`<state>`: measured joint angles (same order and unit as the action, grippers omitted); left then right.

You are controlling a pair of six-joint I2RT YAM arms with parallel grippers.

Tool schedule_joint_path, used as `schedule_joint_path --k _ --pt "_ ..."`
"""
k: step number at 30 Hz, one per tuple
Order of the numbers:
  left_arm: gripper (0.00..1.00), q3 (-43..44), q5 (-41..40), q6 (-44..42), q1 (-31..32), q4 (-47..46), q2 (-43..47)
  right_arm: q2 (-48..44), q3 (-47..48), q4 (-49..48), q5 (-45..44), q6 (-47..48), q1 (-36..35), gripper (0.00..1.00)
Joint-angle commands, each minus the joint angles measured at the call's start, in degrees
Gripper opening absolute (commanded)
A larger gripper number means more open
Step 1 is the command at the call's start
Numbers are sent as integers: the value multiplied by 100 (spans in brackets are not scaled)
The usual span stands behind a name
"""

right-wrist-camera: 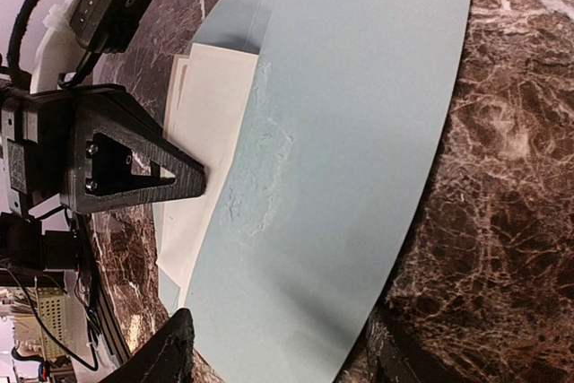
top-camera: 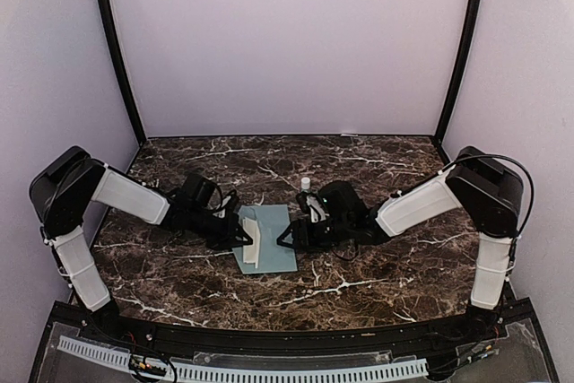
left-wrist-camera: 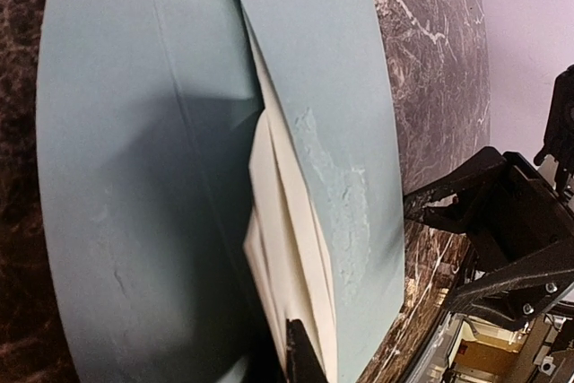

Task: Place the letter into the envelope and seal it
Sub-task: Place the letter in the envelope.

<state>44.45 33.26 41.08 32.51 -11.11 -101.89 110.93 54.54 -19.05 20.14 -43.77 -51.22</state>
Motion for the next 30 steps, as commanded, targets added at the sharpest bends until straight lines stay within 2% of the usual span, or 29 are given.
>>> schedule_joint_path --k 1,6,14,24,30 --pt "0 137 -129 9 130 -35 -66 -4 77 -31 63 27 -72 62" --pt "1 209 -480 -219 141 316 45 -80 47 -2 -9 59 -70 62" --pt "19 430 -1064 -714 141 1129 487 -159 -90 -58 -133 -15 -64 62" --pt "51 451 -1630 -975 141 1805 938 -315 -130 83 -337 24 -72 62" --pt "59 411 -1499 -979 141 1715 1016 -358 -111 84 -327 39 -72 62"
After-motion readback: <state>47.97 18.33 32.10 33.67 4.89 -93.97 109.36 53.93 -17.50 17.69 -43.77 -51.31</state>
